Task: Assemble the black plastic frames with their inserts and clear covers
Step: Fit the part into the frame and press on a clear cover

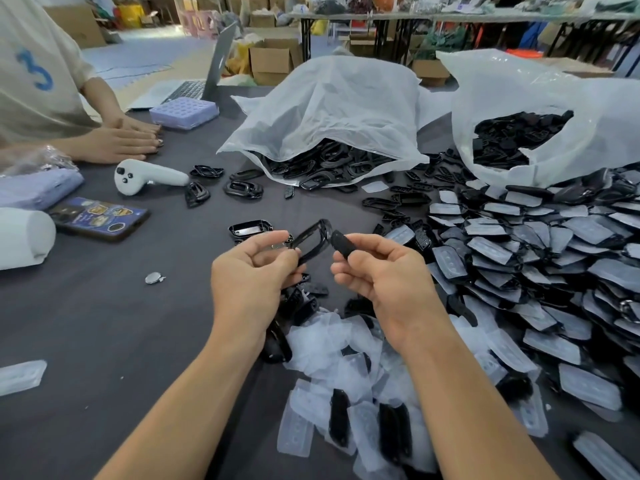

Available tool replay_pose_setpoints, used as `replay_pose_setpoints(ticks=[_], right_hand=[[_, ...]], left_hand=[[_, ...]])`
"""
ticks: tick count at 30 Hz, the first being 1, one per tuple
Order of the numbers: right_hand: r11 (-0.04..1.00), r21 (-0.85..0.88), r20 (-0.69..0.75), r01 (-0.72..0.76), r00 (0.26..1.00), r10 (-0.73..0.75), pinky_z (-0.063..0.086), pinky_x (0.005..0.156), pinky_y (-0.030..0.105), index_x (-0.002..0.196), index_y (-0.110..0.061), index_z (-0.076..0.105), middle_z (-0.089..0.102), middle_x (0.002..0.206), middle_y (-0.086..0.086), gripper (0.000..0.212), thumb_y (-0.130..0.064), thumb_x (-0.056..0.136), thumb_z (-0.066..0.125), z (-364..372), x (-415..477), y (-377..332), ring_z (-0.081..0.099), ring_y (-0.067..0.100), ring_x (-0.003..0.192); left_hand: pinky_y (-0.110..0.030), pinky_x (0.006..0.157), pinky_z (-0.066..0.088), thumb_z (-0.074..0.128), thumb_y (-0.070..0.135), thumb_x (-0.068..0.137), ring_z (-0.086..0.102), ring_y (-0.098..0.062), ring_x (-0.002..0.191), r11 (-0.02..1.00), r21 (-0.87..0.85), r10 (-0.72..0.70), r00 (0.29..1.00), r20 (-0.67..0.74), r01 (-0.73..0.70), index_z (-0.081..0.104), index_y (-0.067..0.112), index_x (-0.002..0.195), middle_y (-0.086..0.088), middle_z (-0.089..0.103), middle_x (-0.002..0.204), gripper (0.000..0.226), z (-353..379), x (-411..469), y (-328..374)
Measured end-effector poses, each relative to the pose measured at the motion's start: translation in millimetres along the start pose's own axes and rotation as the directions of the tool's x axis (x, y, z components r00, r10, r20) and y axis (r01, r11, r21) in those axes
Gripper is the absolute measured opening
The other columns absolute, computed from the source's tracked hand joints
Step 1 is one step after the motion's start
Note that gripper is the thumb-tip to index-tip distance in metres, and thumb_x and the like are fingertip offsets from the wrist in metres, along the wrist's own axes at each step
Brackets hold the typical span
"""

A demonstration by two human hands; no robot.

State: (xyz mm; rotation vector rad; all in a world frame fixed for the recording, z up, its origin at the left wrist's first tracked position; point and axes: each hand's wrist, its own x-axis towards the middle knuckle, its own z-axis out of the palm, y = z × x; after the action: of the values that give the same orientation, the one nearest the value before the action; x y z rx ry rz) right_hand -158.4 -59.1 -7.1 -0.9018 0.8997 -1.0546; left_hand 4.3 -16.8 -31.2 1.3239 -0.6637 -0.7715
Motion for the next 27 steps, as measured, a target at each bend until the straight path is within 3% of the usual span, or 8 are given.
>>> replay_pose_setpoints(ticks=[5, 10, 13, 17, 19, 21, 24, 27], right_hand=[[1.0, -0.008, -0.02, 0.006, 1.0, -0.006, 0.056, 0.055, 0.022, 0.099, -0.004, 0.07, 0.077, 0.079, 0.013, 0.013, 0.007, 0.095, 0.063, 0.5, -0.3, -3.4, 0.07, 0.017, 0.059], [0.993, -0.115, -0.083, 0.012, 0.996, -0.021, 0.035, 0.04, 0.02, 0.09, -0.009, 0.069, 0.064, 0.058, 0.009, 0.01, 0.001, 0.091, 0.067, -2.4, 1.5, -7.1, 0.04, 0.015, 0.041], [0.995, -0.094, -0.077, 0.013, 0.997, -0.02, 0.036, 0.041, 0.022, 0.088, -0.009, 0.068, 0.067, 0.062, 0.011, 0.014, 0.004, 0.093, 0.063, -1.9, 0.2, -7.7, 0.047, 0.016, 0.042], [1.0, -0.015, -0.052, 0.027, 0.998, -0.028, 0.05, 0.049, 0.022, 0.091, -0.007, 0.07, 0.073, 0.075, 0.014, 0.011, 0.0, 0.096, 0.063, -2.4, -0.9, -7.5, 0.065, 0.018, 0.055], [0.999, -0.001, -0.058, 0.038, 0.998, -0.038, 0.054, 0.054, 0.022, 0.088, -0.009, 0.072, 0.074, 0.078, 0.013, 0.009, -0.008, 0.096, 0.067, -3.0, -1.1, -6.8, 0.068, 0.017, 0.059], [0.999, -0.01, -0.074, 0.049, 0.996, -0.049, 0.052, 0.054, 0.023, 0.088, -0.01, 0.072, 0.071, 0.076, 0.011, 0.011, -0.003, 0.094, 0.068, -3.4, 0.2, -6.7, 0.066, 0.017, 0.059], [0.992, -0.1, -0.139, 0.075, 0.986, -0.088, 0.048, 0.051, 0.021, 0.099, -0.011, 0.07, 0.066, 0.069, 0.006, 0.021, 0.008, 0.091, 0.066, -3.9, 5.2, -5.7, 0.063, 0.014, 0.055], [0.976, -0.194, -0.199, 0.101, 0.97, -0.14, 0.046, 0.048, 0.019, 0.097, -0.011, 0.067, 0.069, 0.064, 0.006, 0.018, 0.004, 0.088, 0.07, -6.8, 5.6, -4.3, 0.062, 0.011, 0.05]], left_hand=[[-0.024, 0.065, 0.061, 0.082, 0.002, 0.084, 0.08, -0.024, 0.076, 1.0, 0.019, -0.01, 0.999, -0.033, 0.011, 0.082, 0.024, 0.089, -0.008, 0.081, 0.083, 0.023, 0.2, 1.8, 3.2], [-0.028, 0.067, 0.063, 0.081, 0.003, 0.084, 0.079, -0.024, 0.073, 1.0, 0.023, -0.004, 0.999, -0.047, 0.005, 0.083, 0.028, 0.084, -0.007, 0.081, 0.082, 0.026, 4.1, 6.6, 3.3], [-0.027, 0.068, 0.063, 0.081, 0.005, 0.084, 0.079, -0.022, 0.074, 0.999, 0.045, 0.014, 0.999, -0.032, -0.013, 0.082, 0.03, 0.087, -0.005, 0.081, 0.082, 0.025, 6.5, 3.3, 0.8], [-0.031, 0.074, 0.065, 0.081, 0.006, 0.085, 0.079, -0.021, 0.074, 0.998, 0.057, 0.018, 1.0, -0.003, -0.018, 0.083, 0.029, 0.088, -0.004, 0.081, 0.083, 0.023, 6.2, 0.2, -2.3], [-0.036, 0.079, 0.064, 0.08, 0.008, 0.085, 0.078, -0.016, 0.073, 0.995, 0.097, 0.018, 1.0, -0.012, -0.017, 0.083, 0.03, 0.088, -0.002, 0.081, 0.083, 0.023, 4.0, 1.7, -3.7], [-0.037, 0.082, 0.063, 0.077, 0.008, 0.085, 0.077, -0.014, 0.075, 0.993, 0.113, 0.014, 1.0, -0.022, -0.011, 0.084, 0.031, 0.089, 0.0, 0.081, 0.084, 0.024, 3.0, 2.9, -3.2], [-0.028, 0.074, 0.061, 0.075, 0.007, 0.087, 0.075, -0.009, 0.076, 0.993, 0.112, 0.029, 0.999, -0.02, -0.027, 0.084, 0.033, 0.086, 0.002, 0.081, 0.084, 0.028, 3.5, 4.9, -0.1], [-0.017, 0.064, 0.055, 0.073, 0.004, 0.09, 0.07, -0.006, 0.074, 0.99, 0.108, 0.075, 0.988, 0.132, -0.089, 0.085, 0.031, 0.085, 0.002, 0.08, 0.081, 0.031, 4.3, 1.5, 3.8]])
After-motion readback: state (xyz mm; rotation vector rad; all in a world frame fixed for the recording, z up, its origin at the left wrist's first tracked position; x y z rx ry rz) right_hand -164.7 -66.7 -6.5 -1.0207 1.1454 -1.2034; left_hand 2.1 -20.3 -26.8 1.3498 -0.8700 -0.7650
